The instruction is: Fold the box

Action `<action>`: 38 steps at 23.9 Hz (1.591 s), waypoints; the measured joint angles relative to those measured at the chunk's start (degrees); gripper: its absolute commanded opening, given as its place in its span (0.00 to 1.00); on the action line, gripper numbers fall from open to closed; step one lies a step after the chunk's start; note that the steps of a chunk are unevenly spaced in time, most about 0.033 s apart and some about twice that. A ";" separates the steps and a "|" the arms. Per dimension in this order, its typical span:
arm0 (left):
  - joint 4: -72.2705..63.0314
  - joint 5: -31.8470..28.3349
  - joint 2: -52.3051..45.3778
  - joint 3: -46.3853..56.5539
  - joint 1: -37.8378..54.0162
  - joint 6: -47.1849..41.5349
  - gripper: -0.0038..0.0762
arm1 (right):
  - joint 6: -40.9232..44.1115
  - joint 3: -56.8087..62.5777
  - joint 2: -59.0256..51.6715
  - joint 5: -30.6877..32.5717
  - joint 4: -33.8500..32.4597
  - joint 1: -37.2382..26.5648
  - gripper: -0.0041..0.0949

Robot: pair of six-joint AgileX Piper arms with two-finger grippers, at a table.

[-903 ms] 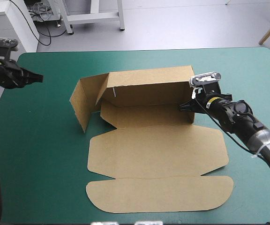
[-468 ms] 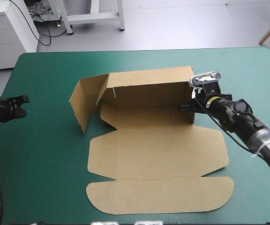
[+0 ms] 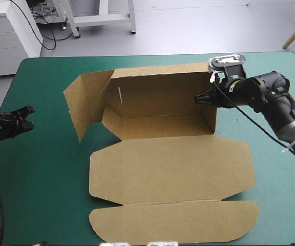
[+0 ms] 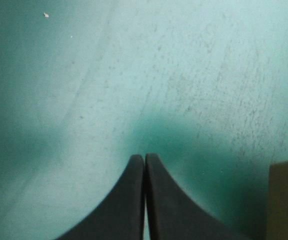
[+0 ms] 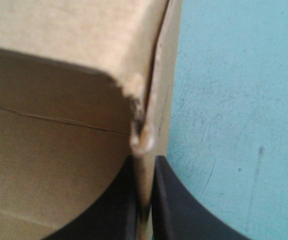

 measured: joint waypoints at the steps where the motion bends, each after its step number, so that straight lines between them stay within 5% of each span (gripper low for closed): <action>1: -0.45 -0.09 -0.04 0.00 0.00 0.00 0.04 | 0.00 -0.63 0.27 1.61 0.42 0.00 0.02; 7: -3.02 0.00 -0.04 0.06 0.05 -0.35 0.04 | 0.52 -1.23 6.11 14.19 1.32 0.00 0.02; 11: -3.21 0.26 -0.04 0.06 0.05 -0.37 0.04 | 0.42 -0.31 7.46 14.73 4.47 -0.20 0.02; 23: -5.81 1.76 -0.24 0.06 0.05 -0.42 0.04 | -0.03 -0.33 16.20 -3.63 3.68 -0.48 0.06; 28: -6.13 1.92 -0.24 0.06 0.05 -0.42 0.04 | -1.87 -0.35 16.67 -4.72 3.80 -0.48 0.32; 32: -6.13 1.92 -0.24 0.06 0.05 -0.42 0.04 | -2.59 -2.43 16.99 -3.84 4.41 -0.43 0.74; 38: -6.13 1.96 -0.24 0.06 0.05 -0.42 0.04 | -2.79 -9.24 16.99 0.24 4.41 -0.43 0.82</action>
